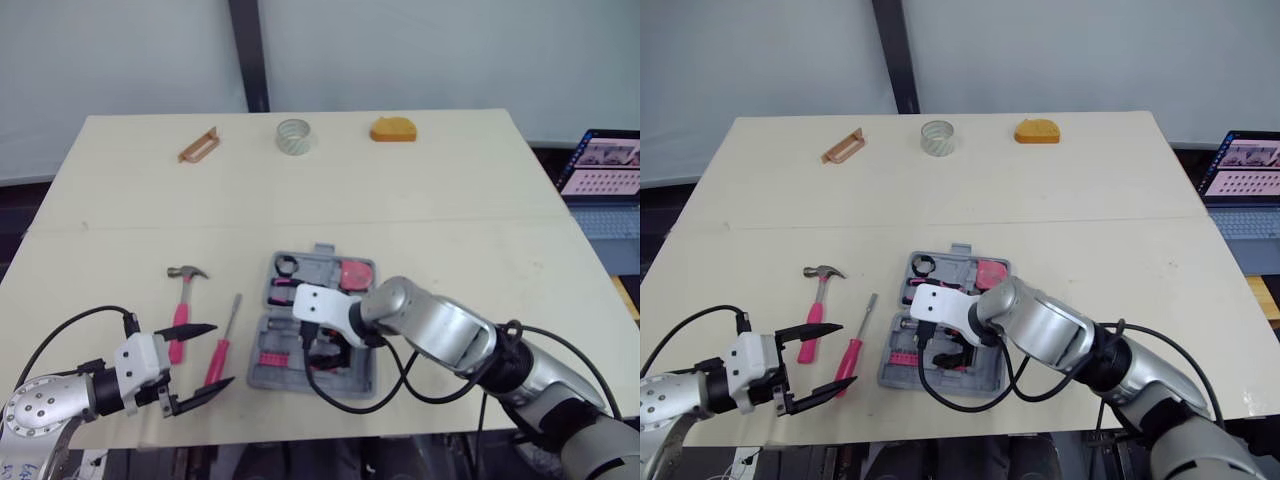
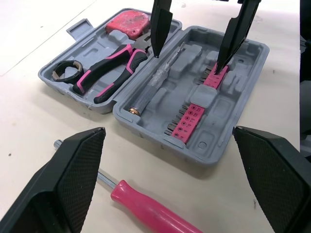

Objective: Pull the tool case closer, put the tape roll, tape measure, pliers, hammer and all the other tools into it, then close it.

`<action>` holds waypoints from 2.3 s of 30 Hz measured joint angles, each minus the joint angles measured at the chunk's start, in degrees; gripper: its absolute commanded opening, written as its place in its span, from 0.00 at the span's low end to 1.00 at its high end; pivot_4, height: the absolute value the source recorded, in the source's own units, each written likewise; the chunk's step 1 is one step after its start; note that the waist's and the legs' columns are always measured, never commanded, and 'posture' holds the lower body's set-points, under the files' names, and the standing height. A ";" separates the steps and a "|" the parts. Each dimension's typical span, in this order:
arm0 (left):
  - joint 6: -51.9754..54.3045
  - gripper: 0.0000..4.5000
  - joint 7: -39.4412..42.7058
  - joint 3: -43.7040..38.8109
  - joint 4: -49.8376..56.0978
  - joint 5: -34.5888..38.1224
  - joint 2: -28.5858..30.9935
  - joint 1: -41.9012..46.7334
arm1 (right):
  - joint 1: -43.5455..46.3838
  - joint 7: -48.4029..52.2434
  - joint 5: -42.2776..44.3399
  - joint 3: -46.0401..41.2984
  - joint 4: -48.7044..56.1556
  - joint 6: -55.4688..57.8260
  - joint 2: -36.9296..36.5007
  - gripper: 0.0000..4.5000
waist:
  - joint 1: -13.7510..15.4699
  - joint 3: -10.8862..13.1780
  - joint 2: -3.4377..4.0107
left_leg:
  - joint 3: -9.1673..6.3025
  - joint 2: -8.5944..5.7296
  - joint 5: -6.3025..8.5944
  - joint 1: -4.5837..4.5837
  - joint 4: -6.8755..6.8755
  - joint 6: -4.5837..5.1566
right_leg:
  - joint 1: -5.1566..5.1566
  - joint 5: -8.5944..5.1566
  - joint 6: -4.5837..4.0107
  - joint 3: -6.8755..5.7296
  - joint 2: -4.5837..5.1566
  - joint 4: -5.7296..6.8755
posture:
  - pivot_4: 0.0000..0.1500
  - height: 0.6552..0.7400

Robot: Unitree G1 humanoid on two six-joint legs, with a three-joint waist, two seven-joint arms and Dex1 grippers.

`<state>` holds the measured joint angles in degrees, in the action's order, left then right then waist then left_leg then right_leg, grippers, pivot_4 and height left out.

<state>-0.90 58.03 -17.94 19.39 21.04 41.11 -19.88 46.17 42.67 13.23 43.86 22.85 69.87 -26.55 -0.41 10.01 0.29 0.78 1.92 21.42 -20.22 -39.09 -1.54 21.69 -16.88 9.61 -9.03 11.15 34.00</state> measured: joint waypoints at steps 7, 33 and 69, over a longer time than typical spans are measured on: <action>0.00 1.00 -0.55 0.02 -0.11 0.01 -0.54 0.91 | -6.15 -3.17 -1.42 -6.63 -2.72 -11.46 3.63 0.46 | 0.13 -0.01 -0.02 | 0.04 -0.01 0.00 0.00 0.00 0.00 | 0.00 0.00 0.00 0.01 0.01 -0.02 | 1.00 1.00; 0.58 1.00 -0.91 0.98 -1.52 0.01 -0.64 3.37 | -18.79 -1.14 -4.85 -13.01 -18.51 -37.33 5.74 0.01 | 0.02 -0.01 -0.01 | 0.06 0.01 0.00 0.03 0.01 0.00 | -0.01 0.00 0.00 0.02 -0.01 0.00 | 1.00 1.00; 1.71 1.00 -0.94 0.98 -1.54 0.01 -0.63 4.37 | -21.41 -0.10 -15.99 -9.77 -19.81 -43.74 5.52 0.01 | 0.15 -1.07 0.18 | 0.11 0.01 0.00 0.48 0.17 -0.01 | -0.37 -0.01 -0.01 0.04 -0.01 -0.03 | 1.00 1.00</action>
<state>0.81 57.09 -16.96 17.85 21.05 40.48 -15.51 24.76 42.56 -2.75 34.09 3.04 26.14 -21.03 -0.26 8.94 0.47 0.88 1.92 21.43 -19.74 -38.92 -1.55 21.32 -16.88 9.60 -8.99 11.15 33.97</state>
